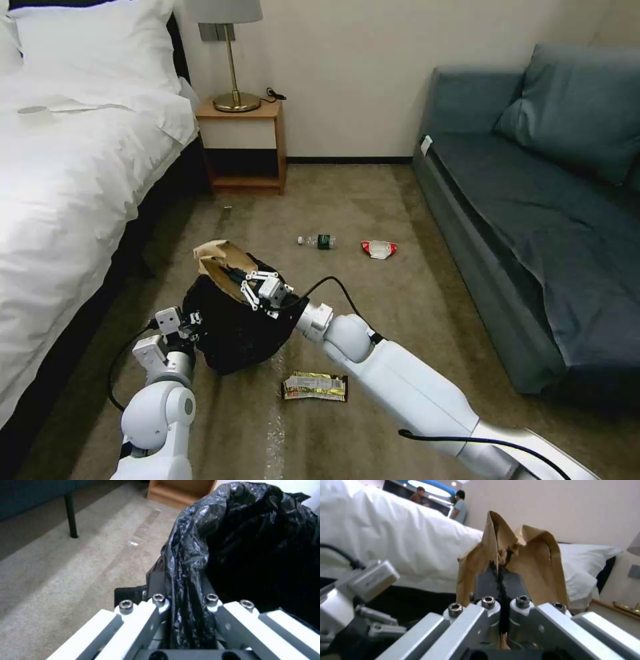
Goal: Pick up the trash bin, then pick up the garbage on the floor and place it into the trash bin.
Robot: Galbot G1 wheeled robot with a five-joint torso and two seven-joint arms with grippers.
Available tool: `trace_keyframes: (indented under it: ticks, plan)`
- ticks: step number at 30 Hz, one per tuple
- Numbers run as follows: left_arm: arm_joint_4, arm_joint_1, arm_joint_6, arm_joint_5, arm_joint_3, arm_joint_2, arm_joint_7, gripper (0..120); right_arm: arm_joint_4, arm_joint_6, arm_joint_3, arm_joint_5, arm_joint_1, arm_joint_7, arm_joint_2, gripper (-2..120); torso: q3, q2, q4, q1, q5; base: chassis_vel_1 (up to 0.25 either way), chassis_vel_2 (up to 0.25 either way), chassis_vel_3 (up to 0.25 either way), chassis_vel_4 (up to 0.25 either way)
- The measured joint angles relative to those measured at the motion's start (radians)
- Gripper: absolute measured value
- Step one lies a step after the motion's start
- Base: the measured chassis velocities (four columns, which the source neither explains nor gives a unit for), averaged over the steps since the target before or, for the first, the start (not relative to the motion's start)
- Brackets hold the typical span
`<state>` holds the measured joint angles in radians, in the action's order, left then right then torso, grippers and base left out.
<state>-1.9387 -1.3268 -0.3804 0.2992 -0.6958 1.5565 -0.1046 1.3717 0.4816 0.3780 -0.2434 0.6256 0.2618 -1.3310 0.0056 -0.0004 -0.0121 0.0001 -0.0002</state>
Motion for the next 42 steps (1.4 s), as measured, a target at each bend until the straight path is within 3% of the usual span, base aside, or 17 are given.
trace_keyframes:
  ticks: [9,14,17,19,21,22,28,38,42]
  plan:
    - [-0.004,-0.003,0.0,-0.006,0.001,0.002,0.0,4,-0.006,0.001,-0.004,0.016,0.012,0.01,0.001,24,0.0,0.0,0.0,0.0,0.0001,0.0,0.0,0.0,0.0]
    - [-0.005,-0.005,0.0,-0.007,-0.005,0.0,0.0,4,-0.005,0.0,-0.005,0.018,0.012,0.011,0.002,49,0.0,0.0,0.0,0.0,0.0,0.0,0.0,0.0,0.0]
    - [-0.005,-0.005,0.0,-0.007,-0.006,0.0,0.0,4,-0.004,0.0,-0.005,0.018,0.012,0.011,0.002,53,0.0,0.0,0.0,0.0,0.0001,0.0,0.0,0.0,0.0]
    - [-0.005,-0.006,0.001,-0.007,-0.006,0.001,0.0,4,-0.002,0.0,-0.007,0.018,0.012,0.012,0.004,67,0.0,0.0,0.0,0.0,0.0001,0.0,0.0,0.0,0.0]
    - [-0.005,-0.006,0.001,-0.007,-0.006,0.001,0.0,4,-0.001,0.0,-0.007,0.018,0.012,0.012,0.005,69,0.0,0.0,0.0,0.0,0.0001,0.0,0.0,0.0,0.0]
    - [-0.005,-0.006,0.001,-0.007,-0.005,0.001,0.0,4,0.001,-0.002,-0.008,0.017,0.012,0.012,0.007,77,0.0,0.0,0.0,0.0,0.0,0.0,0.0,0.0,0.0]
    - [-0.008,-0.008,0.001,-0.008,-0.014,-0.001,0.001,4,0.01,-0.028,-0.01,-0.003,-0.027,0.01,0.029,96,0.0,0.0,0.0,0.0,0.0001,0.0,0.0,0.0,0.0]
    - [-0.017,-0.022,0.007,0.003,-0.055,-0.009,0.009,4,-0.065,-0.124,-0.049,-0.087,-0.135,0.034,0.065,100,0.0,0.0,0.0,0.0,0.0002,0.0,0.0,0.0,0.0]
    - [-0.019,-0.024,0.015,0.022,-0.07,-0.016,0.006,4,-0.218,-0.173,-0.097,-0.056,-0.166,0.065,0.053,100,0.0,0.0,0.0001,0.0,0.0001,0.0,0.0,0.0,0.0]
